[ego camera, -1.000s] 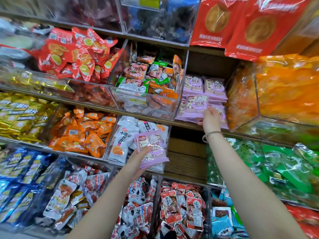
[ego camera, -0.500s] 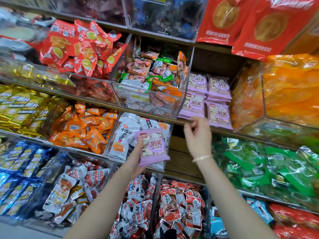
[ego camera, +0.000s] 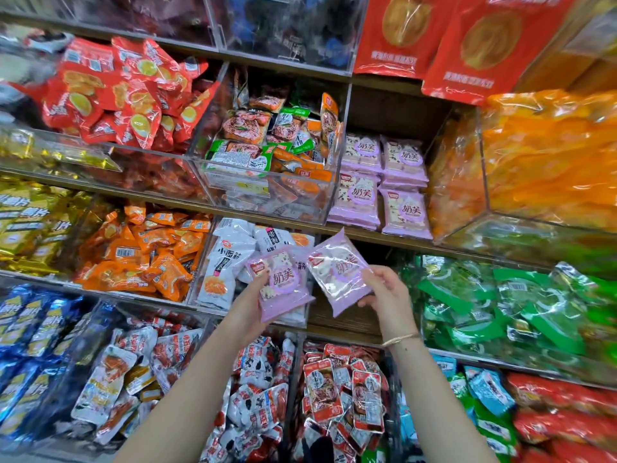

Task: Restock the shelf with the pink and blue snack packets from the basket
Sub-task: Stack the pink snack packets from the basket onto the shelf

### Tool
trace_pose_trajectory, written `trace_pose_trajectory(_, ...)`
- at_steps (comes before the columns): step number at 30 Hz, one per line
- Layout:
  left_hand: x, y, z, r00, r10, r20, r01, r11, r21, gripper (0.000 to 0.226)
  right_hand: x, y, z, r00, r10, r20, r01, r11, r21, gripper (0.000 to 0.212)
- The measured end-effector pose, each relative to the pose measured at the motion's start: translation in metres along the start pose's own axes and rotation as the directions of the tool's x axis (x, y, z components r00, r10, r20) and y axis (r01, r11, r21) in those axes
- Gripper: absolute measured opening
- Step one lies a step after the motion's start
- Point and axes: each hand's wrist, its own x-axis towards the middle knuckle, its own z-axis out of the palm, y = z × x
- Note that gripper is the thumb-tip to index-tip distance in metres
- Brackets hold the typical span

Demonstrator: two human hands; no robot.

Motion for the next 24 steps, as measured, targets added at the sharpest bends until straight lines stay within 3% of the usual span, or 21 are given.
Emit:
trace_pose_trajectory(4, 0.001, -0.001, 0.0, 1.0, 0.022, -0.003, -0.022, 1.0, 0.018, 0.027, 0.014, -0.024, -0.034, 0.984, 0.056, -0.168, 0.011, 0.928, 0.372, 0.015)
trace_pose_trajectory(9, -0.001, 0.0, 0.002, 1.0, 0.028, -0.007, -0.028, 0.999, 0.023, 0.025, 0.051, -0.055, -0.045, 0.942, 0.16, -0.295, -0.022, 0.906, 0.422, 0.02)
trace_pose_trajectory(12, -0.003, 0.001, 0.004, 0.999, 0.034, -0.001, -0.034, 0.999, 0.032, 0.028, 0.067, -0.062, -0.039, 0.917, 0.238, -0.321, -0.018, 0.828, 0.56, 0.024)
trace_pose_trajectory(17, -0.004, 0.001, 0.005, 0.999, 0.034, -0.021, -0.033, 0.998, 0.051, 0.025, 0.06, -0.051, -0.031, 0.924, 0.145, -0.354, 0.107, 0.791, 0.602, 0.045)
trace_pose_trajectory(19, -0.004, 0.002, 0.005, 0.999, 0.034, -0.016, -0.033, 0.998, 0.05, 0.025, 0.052, -0.041, -0.029, 0.923, 0.115, -0.368, 0.098, 0.853, 0.513, 0.057)
trace_pose_trajectory(22, -0.004, 0.002, 0.005, 0.999, 0.036, -0.002, -0.036, 0.997, 0.062, 0.026, 0.037, -0.027, -0.029, 0.908, -0.056, -0.415, 0.069, 0.997, 0.016, 0.063)
trace_pose_trajectory(24, -0.005, 0.002, 0.005, 0.999, 0.036, 0.008, -0.036, 0.997, 0.063, 0.027, 0.028, -0.025, -0.03, 0.867, -0.349, -0.355, 0.209, 0.902, -0.377, 0.055)
